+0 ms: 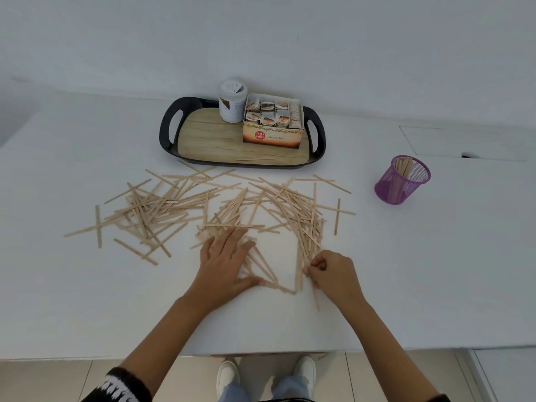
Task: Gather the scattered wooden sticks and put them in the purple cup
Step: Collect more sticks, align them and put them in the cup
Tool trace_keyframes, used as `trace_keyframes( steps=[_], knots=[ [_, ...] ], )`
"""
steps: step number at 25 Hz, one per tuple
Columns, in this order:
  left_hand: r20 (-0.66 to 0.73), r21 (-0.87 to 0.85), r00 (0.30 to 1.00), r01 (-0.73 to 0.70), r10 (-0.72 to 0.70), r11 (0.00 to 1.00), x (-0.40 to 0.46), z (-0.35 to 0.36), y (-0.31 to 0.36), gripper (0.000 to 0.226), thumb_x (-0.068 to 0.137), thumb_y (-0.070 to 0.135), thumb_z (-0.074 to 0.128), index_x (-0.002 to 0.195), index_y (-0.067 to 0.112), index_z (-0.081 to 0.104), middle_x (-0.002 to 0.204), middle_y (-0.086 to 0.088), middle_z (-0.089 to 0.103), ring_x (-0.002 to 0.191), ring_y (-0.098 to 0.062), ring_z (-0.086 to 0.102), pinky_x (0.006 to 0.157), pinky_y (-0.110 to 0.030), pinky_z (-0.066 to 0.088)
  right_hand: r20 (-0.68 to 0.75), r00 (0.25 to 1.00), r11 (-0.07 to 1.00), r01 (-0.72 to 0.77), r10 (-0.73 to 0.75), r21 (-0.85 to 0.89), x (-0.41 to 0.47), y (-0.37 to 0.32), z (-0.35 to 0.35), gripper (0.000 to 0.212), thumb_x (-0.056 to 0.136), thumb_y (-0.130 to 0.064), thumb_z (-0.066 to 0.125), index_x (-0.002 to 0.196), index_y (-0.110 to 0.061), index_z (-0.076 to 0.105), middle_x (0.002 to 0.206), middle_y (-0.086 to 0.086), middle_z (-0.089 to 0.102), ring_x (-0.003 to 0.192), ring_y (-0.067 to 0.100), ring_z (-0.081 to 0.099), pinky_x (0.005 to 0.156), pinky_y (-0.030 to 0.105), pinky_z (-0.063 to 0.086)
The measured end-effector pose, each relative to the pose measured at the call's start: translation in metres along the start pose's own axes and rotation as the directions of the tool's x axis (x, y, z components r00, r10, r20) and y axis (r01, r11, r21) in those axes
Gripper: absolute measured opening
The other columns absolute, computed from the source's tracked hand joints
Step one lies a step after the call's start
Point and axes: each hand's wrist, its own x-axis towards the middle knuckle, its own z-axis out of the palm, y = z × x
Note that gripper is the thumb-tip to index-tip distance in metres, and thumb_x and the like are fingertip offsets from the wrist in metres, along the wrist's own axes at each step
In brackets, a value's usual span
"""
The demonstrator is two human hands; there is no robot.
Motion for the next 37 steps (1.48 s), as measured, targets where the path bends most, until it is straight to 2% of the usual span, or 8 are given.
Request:
trace_keyframes(
  steps=[7, 12, 17, 22, 26, 30, 33, 37],
  knots=[
    [-0.018, 0.037, 1.0, -0.018, 0.019, 0.999, 0.049, 0.003, 0.02, 0.079, 0.076, 0.07, 0.043, 0.133, 0.015, 0.054, 0.148, -0.01, 0.041, 0.141, -0.029, 0.03, 0.109, -0.054, 0.022, -0.004, 0.995, 0.995, 0.102, -0.102, 0.017, 0.002, -0.023, 0.021, 0.008, 0.082, -0.014, 0.07, 0.088, -0.009, 0.071, 0.077, 0.003, 0.07, 0.069, 0.016, 0.065, 0.07, 0.027, 0.053],
    [-0.104, -0.079, 0.992, 0.059, -0.067, 0.995, 0.025, 0.007, -0.004, 0.075, 0.084, 0.069, 0.035, 0.14, 0.02, 0.043, 0.154, -0.006, 0.031, 0.145, -0.026, 0.02, 0.112, -0.048, 0.016, -0.2, 0.979, 0.999, 0.04, -0.043, -0.021, 0.009, -0.005, 0.007, 0.016, 0.087, -0.014, 0.063, 0.101, -0.011, 0.069, 0.094, 0.002, 0.062, 0.08, 0.014, 0.058, 0.077, 0.022, 0.043],
    [-0.073, -0.043, 0.986, 0.146, -0.148, 0.988, 0.03, 0.013, 0.0, 0.079, 0.084, 0.066, 0.044, 0.146, 0.018, 0.032, 0.157, -0.008, 0.024, 0.147, -0.027, 0.011, 0.114, -0.051, 0.008, -0.06, 0.99, 0.987, 0.124, -0.131, -0.101, 0.008, -0.013, 0.023, 0.031, 0.09, -0.012, 0.057, 0.121, -0.01, 0.062, 0.098, 0.0, 0.046, 0.081, 0.011, 0.049, 0.076, 0.016, 0.035],
    [-0.032, -0.008, 0.977, 0.212, -0.212, 0.977, 0.054, 0.019, 0.019, 0.08, 0.088, 0.063, 0.043, 0.148, 0.014, 0.025, 0.159, -0.01, 0.017, 0.148, -0.027, 0.004, 0.115, -0.05, 0.004, -0.038, 0.984, 0.982, 0.169, -0.173, -0.082, 0.014, -0.029, 0.035, 0.024, 0.092, -0.011, 0.053, 0.112, -0.01, 0.066, 0.098, 0.004, 0.053, 0.084, 0.016, 0.056, 0.076, 0.017, 0.042],
    [-0.107, 0.016, 0.963, 0.251, -0.248, 0.968, 0.048, 0.019, 0.008, 0.068, 0.093, 0.051, 0.043, 0.146, 0.011, 0.03, 0.157, -0.013, 0.023, 0.146, -0.031, 0.013, 0.114, -0.053, 0.012, -0.162, 0.979, 0.99, 0.116, -0.127, -0.076, 0.022, -0.025, 0.031, 0.052, 0.089, -0.034, 0.059, 0.134, -0.011, 0.048, 0.134, 0.006, 0.044, 0.124, 0.025, 0.043, 0.098, 0.027, 0.035],
    [-0.08, 0.088, 0.963, 0.265, -0.259, 0.96, 0.047, 0.02, -0.004, 0.06, 0.098, 0.045, 0.031, 0.149, 0.014, 0.027, 0.158, -0.012, 0.021, 0.146, -0.03, 0.013, 0.115, -0.053, 0.009, 0.003, 0.997, 0.939, 0.075, -0.079, -0.337, 0.026, -0.032, 0.047, 0.099, 0.078, -0.07, 0.051, 0.149, -0.011, 0.013, 0.157, 0.015, 0.005, 0.145, 0.034, 0.002, 0.115, 0.049, 0.015],
    [-0.072, 0.102, 0.966, 0.256, -0.25, 0.961, 0.047, 0.022, -0.004, 0.058, 0.099, 0.046, 0.026, 0.15, 0.019, 0.026, 0.159, -0.008, 0.017, 0.147, -0.028, 0.011, 0.116, -0.05, 0.005, 0.006, 0.984, 0.883, 0.161, -0.176, -0.44, 0.029, -0.039, 0.059, 0.078, 0.092, -0.056, 0.041, 0.15, -0.011, 0.012, 0.157, 0.017, 0.005, 0.143, 0.035, 0.016, 0.113, 0.044, 0.025],
    [-0.074, 0.1, 0.964, 0.264, -0.257, 0.959, 0.046, 0.023, -0.006, 0.058, 0.099, 0.047, 0.023, 0.15, 0.02, 0.025, 0.16, -0.007, 0.016, 0.147, -0.026, 0.011, 0.116, -0.049, 0.004, -0.066, 0.971, 0.928, 0.198, -0.23, -0.315, 0.034, -0.048, 0.056, 0.056, 0.097, -0.027, 0.048, 0.146, -0.011, 0.025, 0.156, 0.014, 0.013, 0.139, 0.033, 0.027, 0.108, 0.041, 0.036]
  ],
)
